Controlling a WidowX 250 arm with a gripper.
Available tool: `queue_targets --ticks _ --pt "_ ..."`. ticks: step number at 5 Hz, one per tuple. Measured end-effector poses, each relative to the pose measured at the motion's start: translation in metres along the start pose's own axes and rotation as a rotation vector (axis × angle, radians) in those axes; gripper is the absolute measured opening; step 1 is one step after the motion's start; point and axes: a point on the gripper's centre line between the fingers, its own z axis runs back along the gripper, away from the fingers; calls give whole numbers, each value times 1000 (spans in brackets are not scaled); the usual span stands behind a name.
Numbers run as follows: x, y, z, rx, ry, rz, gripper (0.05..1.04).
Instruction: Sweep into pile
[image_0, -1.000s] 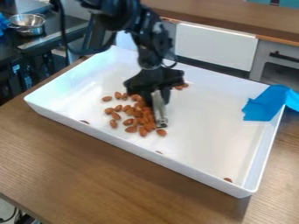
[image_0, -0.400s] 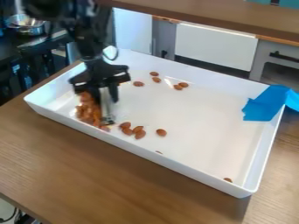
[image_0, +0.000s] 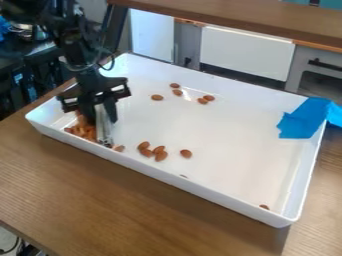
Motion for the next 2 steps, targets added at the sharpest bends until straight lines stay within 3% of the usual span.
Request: queue_targets --ticks 1,2 --pt "-16 -35 4 -36 41 17 374" --pt "-30 -101 24 -100 41 7 374"
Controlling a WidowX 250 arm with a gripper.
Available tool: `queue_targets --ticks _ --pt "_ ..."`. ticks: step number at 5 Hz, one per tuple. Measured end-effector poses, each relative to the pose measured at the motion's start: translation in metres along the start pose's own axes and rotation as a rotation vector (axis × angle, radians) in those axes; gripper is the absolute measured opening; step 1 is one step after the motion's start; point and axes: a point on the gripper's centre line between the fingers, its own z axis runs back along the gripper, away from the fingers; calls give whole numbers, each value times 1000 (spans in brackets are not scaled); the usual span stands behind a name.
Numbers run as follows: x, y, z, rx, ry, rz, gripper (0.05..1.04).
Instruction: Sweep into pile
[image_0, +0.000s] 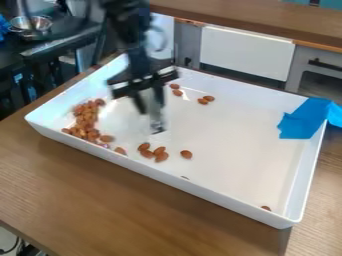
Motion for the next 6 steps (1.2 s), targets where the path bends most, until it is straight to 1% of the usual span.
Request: queue_targets --ticks 1,2,3,4,5,6 --pt "-10 -50 12 -8 -7 4 374" --pt "-42 -94 -3 29 28 -96 374" --pt "-74 -123 -9 8 46 -220 374" --pt "-89 -126 -19 2 55 -305 374" --pt "-115 -120 -34 20 92 -388 374" --pt "-126 -116 -28 1 89 -450 374"
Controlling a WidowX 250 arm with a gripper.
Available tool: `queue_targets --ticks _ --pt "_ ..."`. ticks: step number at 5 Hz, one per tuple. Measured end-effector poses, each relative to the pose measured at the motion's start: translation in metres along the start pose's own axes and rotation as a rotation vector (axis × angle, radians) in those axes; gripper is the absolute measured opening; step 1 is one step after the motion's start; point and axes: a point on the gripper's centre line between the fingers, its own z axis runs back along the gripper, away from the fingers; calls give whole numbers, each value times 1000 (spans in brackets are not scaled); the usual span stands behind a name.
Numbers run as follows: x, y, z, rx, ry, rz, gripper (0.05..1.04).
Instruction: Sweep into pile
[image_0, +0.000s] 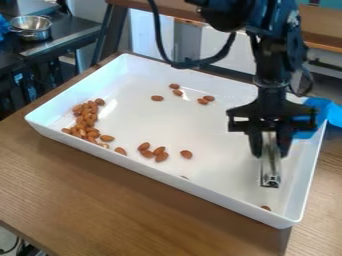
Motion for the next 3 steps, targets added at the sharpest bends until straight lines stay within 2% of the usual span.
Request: queue_targets --ticks 2,3 --pt "-25 -13 5 -43 -16 -100 374" --pt "-26 -11 2 -39 -26 -102 374"
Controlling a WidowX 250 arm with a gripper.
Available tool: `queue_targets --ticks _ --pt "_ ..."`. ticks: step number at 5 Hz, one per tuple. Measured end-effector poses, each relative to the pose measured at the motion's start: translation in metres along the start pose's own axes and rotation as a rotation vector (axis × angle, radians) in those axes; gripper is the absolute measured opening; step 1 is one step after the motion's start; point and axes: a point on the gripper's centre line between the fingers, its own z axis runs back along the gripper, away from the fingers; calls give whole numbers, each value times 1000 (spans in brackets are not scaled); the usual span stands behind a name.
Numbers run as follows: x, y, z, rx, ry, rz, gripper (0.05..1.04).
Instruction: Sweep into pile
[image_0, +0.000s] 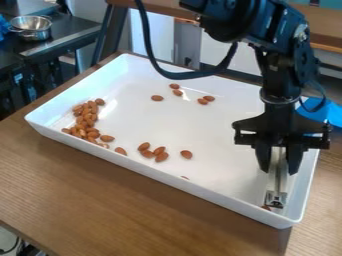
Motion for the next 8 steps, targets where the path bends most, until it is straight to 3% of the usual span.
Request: queue_targets --ticks 4,8 --pt "-1 27 -18 39 -76 -21 374" --pt "17 108 19 43 -102 -45 374"
